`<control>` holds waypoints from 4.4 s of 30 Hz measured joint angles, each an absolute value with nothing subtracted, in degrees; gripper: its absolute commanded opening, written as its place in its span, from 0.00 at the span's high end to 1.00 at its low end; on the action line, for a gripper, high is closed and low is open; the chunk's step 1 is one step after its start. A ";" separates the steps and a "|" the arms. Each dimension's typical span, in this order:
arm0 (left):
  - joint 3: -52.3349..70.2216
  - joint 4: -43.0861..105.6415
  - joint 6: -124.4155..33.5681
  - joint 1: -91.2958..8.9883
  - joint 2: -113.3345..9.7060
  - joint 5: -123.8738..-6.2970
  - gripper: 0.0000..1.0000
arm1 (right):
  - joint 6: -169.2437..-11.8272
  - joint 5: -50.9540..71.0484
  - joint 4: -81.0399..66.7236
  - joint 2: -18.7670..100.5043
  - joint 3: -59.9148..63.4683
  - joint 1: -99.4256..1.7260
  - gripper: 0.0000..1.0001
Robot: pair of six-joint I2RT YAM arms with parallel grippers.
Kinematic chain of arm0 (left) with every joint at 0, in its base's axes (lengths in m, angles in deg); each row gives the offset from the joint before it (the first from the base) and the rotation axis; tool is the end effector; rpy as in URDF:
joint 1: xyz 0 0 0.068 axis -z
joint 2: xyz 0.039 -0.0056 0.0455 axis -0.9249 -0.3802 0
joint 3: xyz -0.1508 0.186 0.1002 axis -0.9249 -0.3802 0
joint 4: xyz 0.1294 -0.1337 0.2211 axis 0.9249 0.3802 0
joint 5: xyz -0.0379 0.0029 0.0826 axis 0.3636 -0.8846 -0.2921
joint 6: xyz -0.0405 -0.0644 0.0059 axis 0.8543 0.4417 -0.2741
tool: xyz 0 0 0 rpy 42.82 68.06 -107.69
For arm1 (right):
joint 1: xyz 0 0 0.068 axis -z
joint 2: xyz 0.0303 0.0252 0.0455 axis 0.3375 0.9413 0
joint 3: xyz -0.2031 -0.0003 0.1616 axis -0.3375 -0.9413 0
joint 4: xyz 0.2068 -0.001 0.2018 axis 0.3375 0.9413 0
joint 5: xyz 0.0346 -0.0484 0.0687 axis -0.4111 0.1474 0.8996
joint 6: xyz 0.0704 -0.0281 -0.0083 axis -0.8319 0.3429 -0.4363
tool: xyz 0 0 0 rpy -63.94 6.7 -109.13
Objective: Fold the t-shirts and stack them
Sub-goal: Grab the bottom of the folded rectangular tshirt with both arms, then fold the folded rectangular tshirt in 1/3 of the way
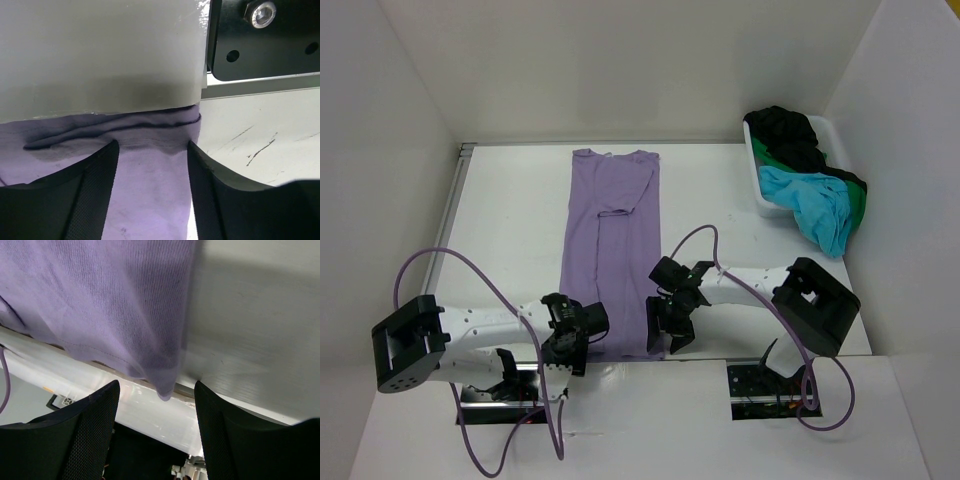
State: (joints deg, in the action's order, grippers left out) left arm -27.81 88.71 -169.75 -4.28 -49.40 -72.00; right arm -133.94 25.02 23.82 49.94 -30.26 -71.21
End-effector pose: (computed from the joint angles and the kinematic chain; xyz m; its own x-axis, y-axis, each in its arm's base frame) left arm 0.0855 -0.1737 0.0948 0.9968 0.0691 -0.0412 0.0675 -0.9970 -0.0377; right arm 0.1549 0.2347 0.0752 -0.9829 -0.0956 0.1575 -0.0253 0.9167 0.3989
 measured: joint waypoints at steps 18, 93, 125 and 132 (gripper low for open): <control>-27.70 87.14 -165.42 -4.28 -50.32 -70.12 1.00 | -133.35 22.50 23.69 50.35 -30.42 -71.23 0.85; -3.06 30.70 -126.91 -55.80 -78.10 -59.30 0.72 | -106.33 25.28 36.30 88.56 30.94 -37.83 0.46; -1.53 39.64 -98.72 -55.75 -76.02 -72.96 0.40 | -105.06 17.50 34.51 93.61 38.00 -48.80 1.00; 6.60 48.76 -91.05 -57.44 -75.87 -64.99 0.26 | -104.93 15.27 35.10 96.51 46.17 -45.98 0.63</control>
State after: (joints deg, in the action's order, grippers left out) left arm 6.60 48.76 -91.05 -57.44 -75.87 -64.99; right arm -104.93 15.27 35.10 96.51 46.17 -45.98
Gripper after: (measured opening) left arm 0.696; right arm 0.263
